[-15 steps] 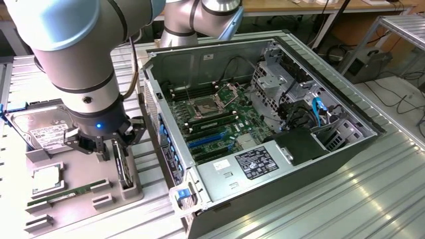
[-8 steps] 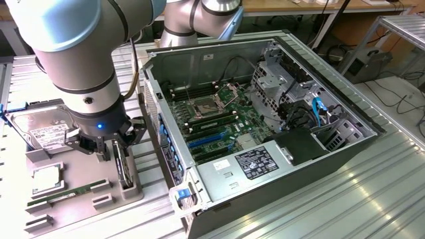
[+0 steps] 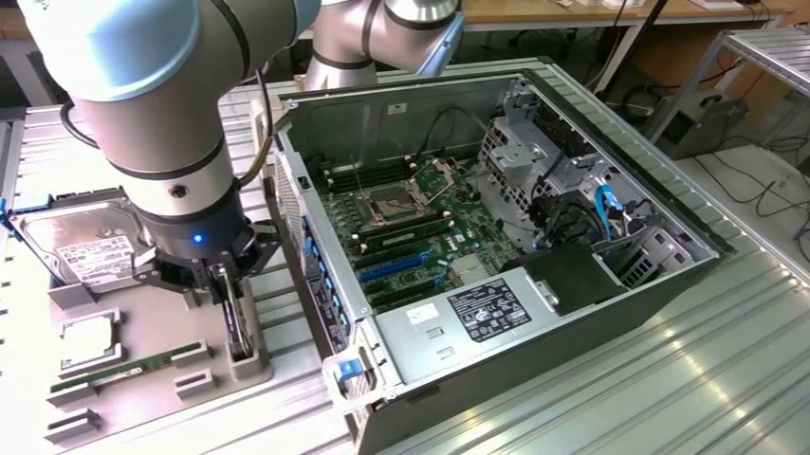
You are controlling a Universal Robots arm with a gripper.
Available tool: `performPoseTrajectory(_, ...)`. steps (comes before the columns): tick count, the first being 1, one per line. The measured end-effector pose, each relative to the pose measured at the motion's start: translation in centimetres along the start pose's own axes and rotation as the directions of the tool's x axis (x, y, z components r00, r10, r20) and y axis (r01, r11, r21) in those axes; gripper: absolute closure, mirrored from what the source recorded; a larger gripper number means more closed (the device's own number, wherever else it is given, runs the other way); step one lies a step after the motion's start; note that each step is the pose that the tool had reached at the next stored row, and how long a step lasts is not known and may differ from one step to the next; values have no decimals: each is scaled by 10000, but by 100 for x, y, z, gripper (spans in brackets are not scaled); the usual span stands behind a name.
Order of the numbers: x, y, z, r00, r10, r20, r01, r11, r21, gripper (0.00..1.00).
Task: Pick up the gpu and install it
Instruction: 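Pick up the gpu and move the gpu toward the slot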
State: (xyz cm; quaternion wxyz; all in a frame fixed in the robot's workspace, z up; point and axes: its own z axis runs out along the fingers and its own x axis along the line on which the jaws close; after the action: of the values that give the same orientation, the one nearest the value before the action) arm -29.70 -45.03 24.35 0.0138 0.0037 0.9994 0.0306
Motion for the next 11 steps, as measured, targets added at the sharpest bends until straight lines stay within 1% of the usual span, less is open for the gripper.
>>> performPoseTrajectory(1, -4, 0, -8, 10000, 2, -3, -2, 10000, -74, 74)
performPoseTrajectory(2, -8, 0, -15, 10000, 4, -2, -4, 9999, -135, 74)
performPoseTrajectory(7, -34, 2, -56, 10000, 7, -4, -8, 9992, -396, 74)
performPoseTrajectory(9, -45, 3, -74, 10000, 5, -4, -6, 9990, -450, 74)
performPoseTrajectory(11, -54, 5, -101, 10000, -27, -7, 26, 9989, -467, 74)
